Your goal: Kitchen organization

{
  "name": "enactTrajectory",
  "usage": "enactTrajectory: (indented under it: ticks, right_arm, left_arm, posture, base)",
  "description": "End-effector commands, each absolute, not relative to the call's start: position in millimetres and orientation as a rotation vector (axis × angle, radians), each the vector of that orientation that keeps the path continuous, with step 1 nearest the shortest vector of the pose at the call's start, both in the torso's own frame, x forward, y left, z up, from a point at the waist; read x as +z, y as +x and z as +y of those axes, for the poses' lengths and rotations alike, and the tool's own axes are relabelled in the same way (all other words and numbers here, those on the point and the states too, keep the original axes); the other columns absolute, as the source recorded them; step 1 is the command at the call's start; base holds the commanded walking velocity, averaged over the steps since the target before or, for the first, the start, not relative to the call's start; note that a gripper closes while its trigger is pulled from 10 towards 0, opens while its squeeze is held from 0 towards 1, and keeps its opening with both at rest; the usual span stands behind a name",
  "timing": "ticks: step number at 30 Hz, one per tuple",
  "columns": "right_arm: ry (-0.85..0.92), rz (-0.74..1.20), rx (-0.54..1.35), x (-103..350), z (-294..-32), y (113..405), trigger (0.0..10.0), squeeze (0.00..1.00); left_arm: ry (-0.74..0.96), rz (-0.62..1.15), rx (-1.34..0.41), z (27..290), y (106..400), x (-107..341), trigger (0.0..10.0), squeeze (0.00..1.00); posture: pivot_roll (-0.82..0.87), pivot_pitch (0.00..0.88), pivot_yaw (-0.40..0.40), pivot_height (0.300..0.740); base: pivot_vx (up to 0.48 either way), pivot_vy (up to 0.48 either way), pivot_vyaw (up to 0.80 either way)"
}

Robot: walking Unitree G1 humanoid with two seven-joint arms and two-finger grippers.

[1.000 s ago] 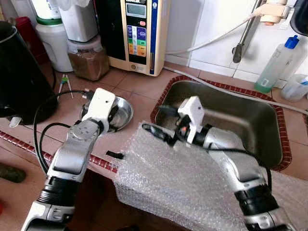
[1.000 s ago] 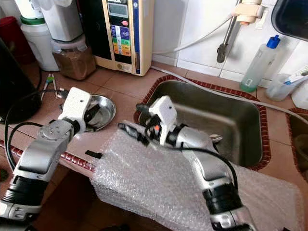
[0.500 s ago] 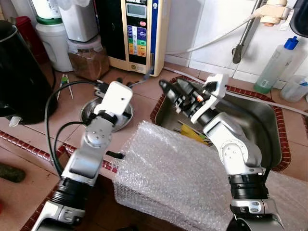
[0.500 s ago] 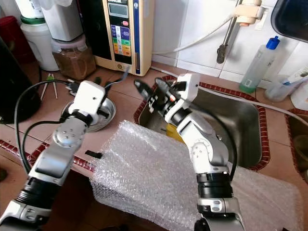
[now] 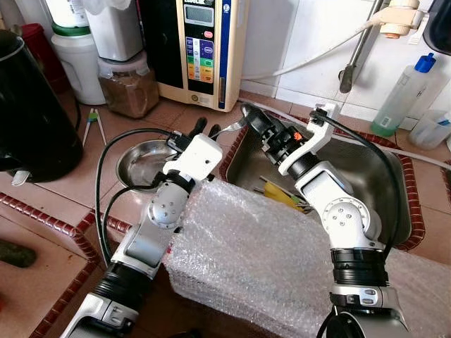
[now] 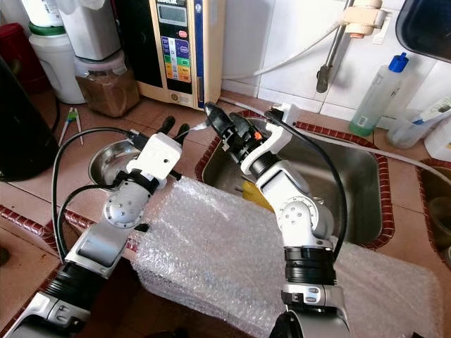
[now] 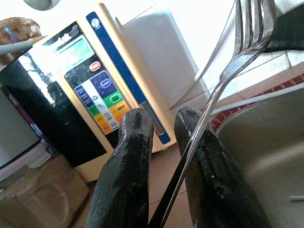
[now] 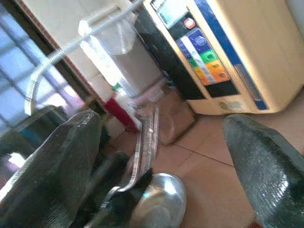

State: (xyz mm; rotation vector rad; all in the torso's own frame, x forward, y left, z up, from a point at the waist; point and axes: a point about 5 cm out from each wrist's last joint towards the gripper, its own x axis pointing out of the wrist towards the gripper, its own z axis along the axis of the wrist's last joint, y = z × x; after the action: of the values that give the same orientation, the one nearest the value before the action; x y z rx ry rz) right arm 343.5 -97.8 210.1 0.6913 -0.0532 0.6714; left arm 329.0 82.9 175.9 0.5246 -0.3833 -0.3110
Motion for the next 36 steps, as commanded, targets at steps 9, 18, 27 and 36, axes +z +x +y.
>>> enactTrajectory:
  ticks: [9,18,27,36]
  right_arm:
    - [0.592,-0.004,0.621,214,-91,348,0.0,0.00]
    - [0.495,0.005,0.543,219,-92,353,0.0,0.00]
    - [0.447,0.027,0.530,228,-90,355,0.0,0.00]
    - [0.458,0.074,0.482,221,-96,357,0.0,0.00]
  left_arm:
    - [0.526,-0.433,-0.335,70,329,182,10.0,0.00]
    - [0.559,-0.444,-0.316,73,329,179,10.0,0.00]
    - [0.598,-0.442,-0.225,80,333,179,10.0,0.00]
    - [0.562,-0.417,-0.174,87,336,177,10.0,0.00]
  posture:
    - [-0.03,0.039,-0.030,0.740]
    - [-0.03,0.040,-0.030,0.740]
    - [-0.03,0.038,-0.029,0.740]
    - [-0.03,0.037,-0.028,0.740]
  base:
    - [0.000,0.000,0.00]
    - [0.000,0.000,0.00]
    - [0.000,0.000,0.00]
    - [0.000,0.000,0.00]
